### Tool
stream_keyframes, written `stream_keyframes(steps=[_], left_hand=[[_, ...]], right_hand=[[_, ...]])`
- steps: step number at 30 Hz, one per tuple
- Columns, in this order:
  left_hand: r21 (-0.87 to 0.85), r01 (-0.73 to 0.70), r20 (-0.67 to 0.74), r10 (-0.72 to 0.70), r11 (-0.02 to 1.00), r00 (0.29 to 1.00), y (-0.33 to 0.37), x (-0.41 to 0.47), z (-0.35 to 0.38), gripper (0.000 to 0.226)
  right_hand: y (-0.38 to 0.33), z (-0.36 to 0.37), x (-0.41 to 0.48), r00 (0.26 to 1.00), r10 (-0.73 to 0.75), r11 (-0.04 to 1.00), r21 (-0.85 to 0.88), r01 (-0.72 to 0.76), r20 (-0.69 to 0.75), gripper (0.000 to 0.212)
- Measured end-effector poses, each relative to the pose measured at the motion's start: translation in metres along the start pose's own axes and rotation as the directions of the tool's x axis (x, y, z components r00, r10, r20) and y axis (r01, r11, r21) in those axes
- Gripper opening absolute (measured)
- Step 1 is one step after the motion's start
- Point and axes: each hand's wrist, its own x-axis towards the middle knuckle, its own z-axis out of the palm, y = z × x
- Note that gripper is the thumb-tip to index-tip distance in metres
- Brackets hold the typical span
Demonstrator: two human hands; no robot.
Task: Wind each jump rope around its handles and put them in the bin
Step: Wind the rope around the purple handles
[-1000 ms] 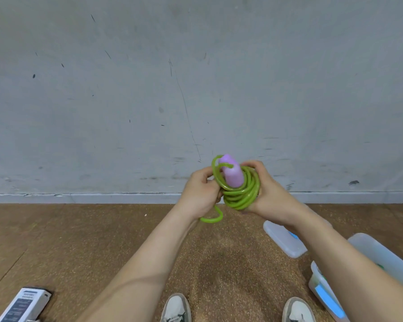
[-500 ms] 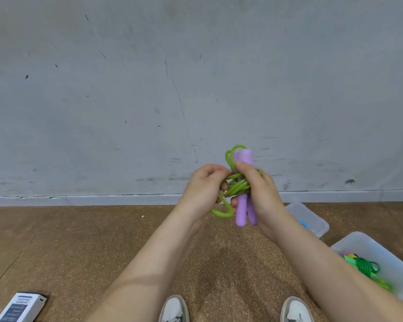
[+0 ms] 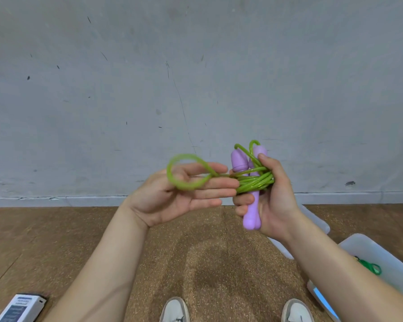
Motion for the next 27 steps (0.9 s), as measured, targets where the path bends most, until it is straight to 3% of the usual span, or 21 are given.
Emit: stream_keyframes(steps=[3, 5, 7, 9, 11, 13, 15, 18, 21, 23, 25, 27], left_hand=[[0.023, -0.066, -0.245, 0.069, 0.998, 0.967, -0.001, 0.003, 0.002, 0.046], [0.289, -0.049, -0.324, 0.145, 0.956, 0.935, 0.003, 0.004, 0.005, 0.028], [0.612, 0.058, -0.396, 0.242, 0.789, 0.886, 0.007, 0.006, 0.009, 0.018], [0.757, 0.139, -0.502, 0.432, 0.639, 0.750, 0.004, 0.013, 0.008, 0.031], [0.772, 0.114, -0.556, 0.576, 0.626, 0.600, -0.002, 0.022, 0.008, 0.036], [0.760, 0.095, -0.587, 0.616, 0.643, 0.525, -0.004, 0.027, 0.009, 0.032], [0.749, 0.026, -0.566, 0.620, 0.662, 0.543, -0.003, 0.029, 0.014, 0.020], [0.658, -0.109, -0.503, 0.543, 0.745, 0.673, -0.001, 0.029, 0.025, 0.010], [0.508, -0.109, -0.474, 0.382, 0.854, 0.793, -0.004, 0.026, 0.027, 0.013], [0.428, -0.088, -0.463, 0.301, 0.900, 0.834, -0.004, 0.024, 0.024, 0.015], [0.501, -0.021, -0.527, 0.324, 0.865, 0.786, -0.007, 0.027, 0.020, 0.019], [0.673, 0.068, -0.570, 0.459, 0.736, 0.681, -0.014, 0.033, 0.015, 0.019]], right_hand=[[-0.003, -0.002, 0.000, 1.000, 0.017, 1.000, 0.025, -0.017, -0.006, 0.046], [-0.004, -0.003, 0.001, 0.999, 0.035, 0.999, 0.041, -0.036, 0.007, 0.046], [-0.002, -0.006, 0.003, 0.998, 0.054, 0.998, 0.033, -0.054, 0.014, 0.047], [0.002, -0.006, 0.003, 0.997, 0.070, 0.997, 0.010, -0.071, 0.038, 0.047], [0.006, -0.003, 0.004, 0.995, 0.079, 0.997, -0.004, -0.079, 0.068, 0.048], [0.008, -0.001, 0.004, 0.995, 0.068, 0.998, 0.000, -0.068, 0.067, 0.048], [0.005, -0.001, 0.004, 0.999, 0.035, 0.999, 0.003, -0.035, 0.036, 0.048], [0.000, -0.005, 0.005, 1.000, -0.011, 1.000, -0.017, 0.011, -0.019, 0.047], [-0.003, -0.009, 0.006, 0.997, -0.042, 0.997, -0.065, 0.038, -0.062, 0.046], [-0.003, -0.009, 0.006, 0.996, -0.051, 0.993, -0.106, 0.043, -0.071, 0.045], [-0.001, -0.009, 0.006, 0.995, -0.061, 0.989, -0.140, 0.050, -0.073, 0.045], [0.001, -0.007, 0.005, 0.994, -0.076, 0.986, -0.153, 0.063, -0.076, 0.046]])
